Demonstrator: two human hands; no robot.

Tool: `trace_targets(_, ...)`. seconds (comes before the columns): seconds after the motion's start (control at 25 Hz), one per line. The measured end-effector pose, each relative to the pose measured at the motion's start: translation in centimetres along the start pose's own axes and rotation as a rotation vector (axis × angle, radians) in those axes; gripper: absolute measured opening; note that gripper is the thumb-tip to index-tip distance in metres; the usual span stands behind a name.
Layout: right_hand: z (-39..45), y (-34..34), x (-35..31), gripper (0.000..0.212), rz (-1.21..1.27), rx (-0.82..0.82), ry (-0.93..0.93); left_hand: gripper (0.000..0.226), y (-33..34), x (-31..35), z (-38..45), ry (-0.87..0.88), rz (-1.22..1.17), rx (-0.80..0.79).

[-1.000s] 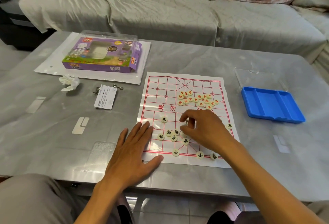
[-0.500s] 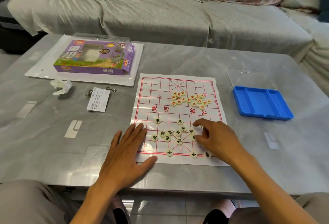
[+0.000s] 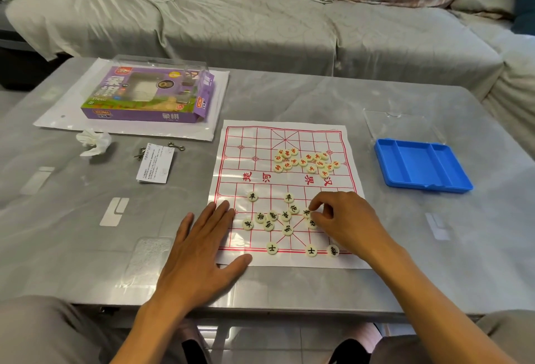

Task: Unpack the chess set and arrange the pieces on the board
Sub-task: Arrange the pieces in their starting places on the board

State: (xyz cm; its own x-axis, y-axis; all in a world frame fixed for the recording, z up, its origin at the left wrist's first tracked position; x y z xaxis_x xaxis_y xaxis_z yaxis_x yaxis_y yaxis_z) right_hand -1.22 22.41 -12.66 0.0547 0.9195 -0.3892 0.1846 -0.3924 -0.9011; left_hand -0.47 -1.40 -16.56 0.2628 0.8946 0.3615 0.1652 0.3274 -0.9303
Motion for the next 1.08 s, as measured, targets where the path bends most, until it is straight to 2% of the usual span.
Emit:
trace_targets(0.32,0.7,1.6,-3.8,0.026,0.002,-0.056,-0.162,0.089,0.0,0.0,-0.1,-0.008,0.041,-0.014)
trace_targets(0.56,1.6,1.5,-3.8,0.025,-0.053,-0.002,-0.115,0.089,0.1,0.0,-0.1,-0.013,0.032,-0.021)
trace_targets(0.76,2.1,2.1,-4.5,0.027,-0.045,-0.057,-0.146,0.091,0.3,-0.1,0.0,-0.013,0.034,-0.021)
trace_targets(1.08,1.9,2.0,-4.5,0.027,-0.073,-0.029,-0.131,0.092,0.3,-0.2,0.0,-0.012,0.011,-0.007)
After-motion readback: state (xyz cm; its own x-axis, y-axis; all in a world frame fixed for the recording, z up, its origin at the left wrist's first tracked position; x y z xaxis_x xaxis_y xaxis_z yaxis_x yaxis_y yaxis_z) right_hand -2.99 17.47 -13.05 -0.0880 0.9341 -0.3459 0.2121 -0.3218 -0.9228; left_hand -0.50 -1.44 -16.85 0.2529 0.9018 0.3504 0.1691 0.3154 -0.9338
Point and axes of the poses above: each hand's wrist, its own z-axis towards the middle knuckle, its own y-axis out of the palm, x = y × z, the point moved 10 cm from there along z, towards the middle knuckle, and after that the axes turned 7 degrees about -y, right-handed, at the moved point
